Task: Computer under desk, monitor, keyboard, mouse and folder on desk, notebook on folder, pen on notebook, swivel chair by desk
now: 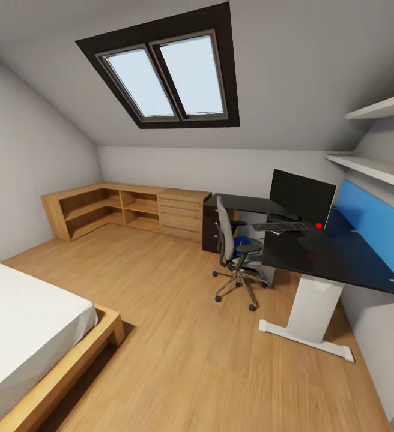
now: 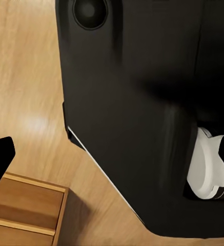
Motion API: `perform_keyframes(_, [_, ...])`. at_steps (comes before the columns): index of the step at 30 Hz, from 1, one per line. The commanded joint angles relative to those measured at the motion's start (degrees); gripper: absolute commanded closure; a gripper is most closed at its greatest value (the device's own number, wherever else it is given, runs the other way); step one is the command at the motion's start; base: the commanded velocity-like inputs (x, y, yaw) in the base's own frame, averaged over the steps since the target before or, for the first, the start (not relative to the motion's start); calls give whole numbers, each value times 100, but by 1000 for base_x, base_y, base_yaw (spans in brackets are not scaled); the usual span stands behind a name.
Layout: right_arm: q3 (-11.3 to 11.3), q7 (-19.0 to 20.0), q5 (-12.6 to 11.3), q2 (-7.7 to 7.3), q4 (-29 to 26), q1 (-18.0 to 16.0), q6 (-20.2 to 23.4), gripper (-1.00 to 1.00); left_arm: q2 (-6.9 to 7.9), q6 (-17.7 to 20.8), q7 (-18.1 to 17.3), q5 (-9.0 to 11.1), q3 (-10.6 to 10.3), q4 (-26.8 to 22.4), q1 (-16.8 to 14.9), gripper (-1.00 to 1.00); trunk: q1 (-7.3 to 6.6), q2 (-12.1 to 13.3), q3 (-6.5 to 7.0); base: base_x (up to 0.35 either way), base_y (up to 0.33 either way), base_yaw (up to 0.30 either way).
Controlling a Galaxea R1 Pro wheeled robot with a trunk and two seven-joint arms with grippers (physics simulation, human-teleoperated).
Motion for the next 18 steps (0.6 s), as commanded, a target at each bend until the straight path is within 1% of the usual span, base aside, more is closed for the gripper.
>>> perform_keyframes(1, [-3, 0, -2, 3, 12, -6, -42, -100, -2, 10, 2, -5, -4, -16, 4, -100, 1, -4, -6, 0, 0, 0])
perform_keyframes(4, [-9, -4, -3, 4, 11, -6, -86, -100, 2, -33, -1, 5, -3, -42, 4, -100, 1, -4, -6, 0, 0, 0])
perform_keyframes(8, [-6, -17, -6, 14, -9, -4, -141, -100, 15, -574, 0, 160, 61, -135, 4, -100, 1, -4, -6, 0, 0, 0])
perform_keyframes(9, [-16, -22, -5, 14, -31, -5, -208, -100, 18, -923, 8, 230, 82, -202, 4, -100, 1, -4, -6, 0, 0, 0])
perform_keyframes(10, [-19, -23, -5, 14, -51, -5, -239, -100, 18, -1012, 10, 245, 86, -246, 4, -100, 1, -4, -6, 0, 0, 0])
perform_keyframes(13, [-22, -21, 0, 15, -162, -5, -374, -100, 19, -1185, 18, 277, 97, -462, 4, -100, 1, -4, -6, 0, 0, 0])
perform_keyframes(16, [-19, -20, 5, 18, -348, -4, -580, -100, 20, -1274, 22, 297, 105, -760, 4, -100, 1, -4, -6, 0, 0, 0])
perform_keyframes(17, [-16, -19, 5, 20, -477, -5, -733, -100, 17, -1308, 26, 308, 111, -969, 4, -100, 1, -4, -6, 0, 0, 0])
perform_keyframes(18, [-15, -19, 6, 22, -540, -6, -804, -100, 15, -1320, 28, 314, 117, -1077, 4, -100, 1, -4, -6, 0, 0, 0])
